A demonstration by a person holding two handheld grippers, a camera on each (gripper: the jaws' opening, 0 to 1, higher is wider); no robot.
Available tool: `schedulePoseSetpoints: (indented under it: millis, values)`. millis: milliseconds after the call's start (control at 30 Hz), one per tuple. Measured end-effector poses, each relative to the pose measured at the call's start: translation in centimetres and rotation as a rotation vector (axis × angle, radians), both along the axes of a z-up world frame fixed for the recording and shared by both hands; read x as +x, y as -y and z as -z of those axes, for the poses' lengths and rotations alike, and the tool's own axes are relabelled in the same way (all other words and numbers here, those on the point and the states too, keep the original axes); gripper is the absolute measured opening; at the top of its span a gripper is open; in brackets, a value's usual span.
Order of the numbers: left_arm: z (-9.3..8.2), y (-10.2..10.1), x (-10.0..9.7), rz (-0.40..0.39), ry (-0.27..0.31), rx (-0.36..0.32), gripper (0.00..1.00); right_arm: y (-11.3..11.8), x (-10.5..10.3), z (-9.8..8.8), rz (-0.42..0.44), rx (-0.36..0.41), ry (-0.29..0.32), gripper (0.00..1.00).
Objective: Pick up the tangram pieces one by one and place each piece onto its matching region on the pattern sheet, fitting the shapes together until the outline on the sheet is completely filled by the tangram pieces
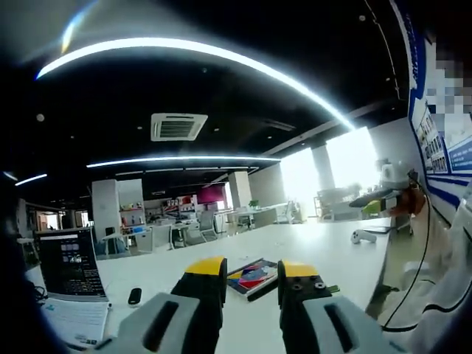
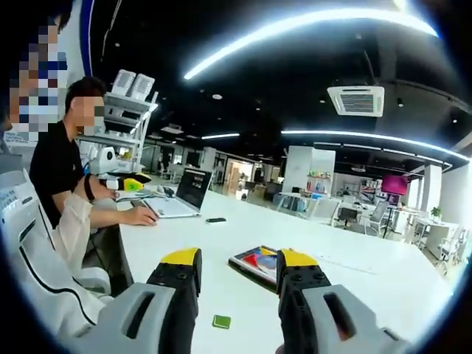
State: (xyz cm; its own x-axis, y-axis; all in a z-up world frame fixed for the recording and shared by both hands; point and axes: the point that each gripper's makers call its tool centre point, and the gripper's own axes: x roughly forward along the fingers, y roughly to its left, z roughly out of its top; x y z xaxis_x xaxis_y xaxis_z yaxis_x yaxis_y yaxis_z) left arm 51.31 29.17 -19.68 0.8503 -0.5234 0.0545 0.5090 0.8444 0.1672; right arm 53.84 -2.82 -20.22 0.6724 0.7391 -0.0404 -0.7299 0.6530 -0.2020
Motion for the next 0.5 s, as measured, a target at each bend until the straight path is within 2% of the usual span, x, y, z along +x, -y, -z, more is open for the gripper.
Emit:
schedulePoseSetpoints:
  millis: [500]
  values:
    - [0.06,-0.02,-0.44,-0.003,0.005,-0.006,0.29,0.19,-0.62,0.35,0.0,-0.03,0.015,0.4]
